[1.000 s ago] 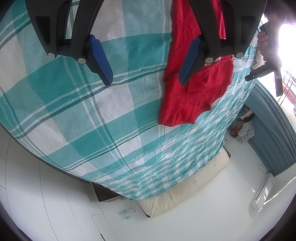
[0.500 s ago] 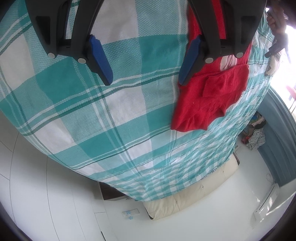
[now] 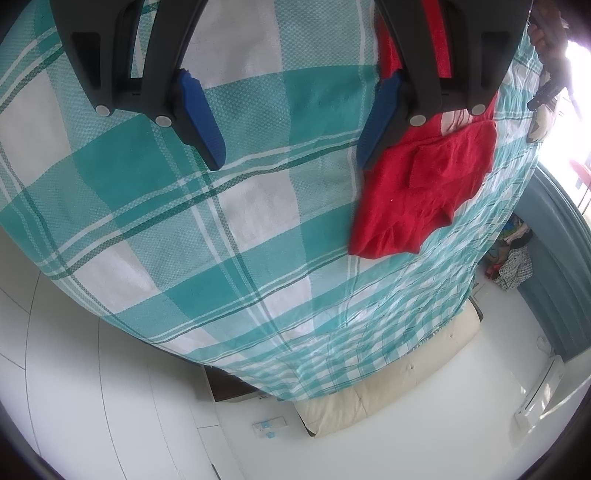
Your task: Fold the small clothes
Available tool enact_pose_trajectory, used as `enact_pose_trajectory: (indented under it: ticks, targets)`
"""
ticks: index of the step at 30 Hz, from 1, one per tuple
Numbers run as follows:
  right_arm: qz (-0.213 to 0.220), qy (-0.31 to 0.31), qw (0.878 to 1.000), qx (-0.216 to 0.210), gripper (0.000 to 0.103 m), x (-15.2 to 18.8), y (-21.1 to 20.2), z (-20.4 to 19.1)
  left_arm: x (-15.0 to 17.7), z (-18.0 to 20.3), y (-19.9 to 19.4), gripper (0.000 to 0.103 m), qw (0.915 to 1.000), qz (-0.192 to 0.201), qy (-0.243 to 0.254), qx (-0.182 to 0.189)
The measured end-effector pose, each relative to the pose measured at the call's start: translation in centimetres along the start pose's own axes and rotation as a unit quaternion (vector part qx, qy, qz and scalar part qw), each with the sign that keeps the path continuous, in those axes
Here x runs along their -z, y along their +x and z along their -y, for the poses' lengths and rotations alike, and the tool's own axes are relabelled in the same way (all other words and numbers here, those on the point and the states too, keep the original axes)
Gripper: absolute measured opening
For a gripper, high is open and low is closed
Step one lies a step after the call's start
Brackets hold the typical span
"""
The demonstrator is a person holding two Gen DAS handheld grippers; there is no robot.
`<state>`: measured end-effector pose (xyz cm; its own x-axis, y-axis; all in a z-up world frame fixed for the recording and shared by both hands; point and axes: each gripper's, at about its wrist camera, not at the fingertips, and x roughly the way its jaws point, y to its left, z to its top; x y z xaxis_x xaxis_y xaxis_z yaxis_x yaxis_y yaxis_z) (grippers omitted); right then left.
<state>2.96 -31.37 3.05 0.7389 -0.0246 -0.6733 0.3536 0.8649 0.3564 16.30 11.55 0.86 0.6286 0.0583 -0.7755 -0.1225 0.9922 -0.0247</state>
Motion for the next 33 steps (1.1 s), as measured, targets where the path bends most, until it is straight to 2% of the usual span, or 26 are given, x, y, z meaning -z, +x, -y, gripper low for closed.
enact_pose_trajectory:
  ticks: [33]
  targets:
    - [0.005, 0.005, 1.0, 0.002, 0.073, -0.12, -0.03, -0.07, 0.08, -0.48, 0.01, 0.097, 0.9998, -0.005, -0.013, -0.017]
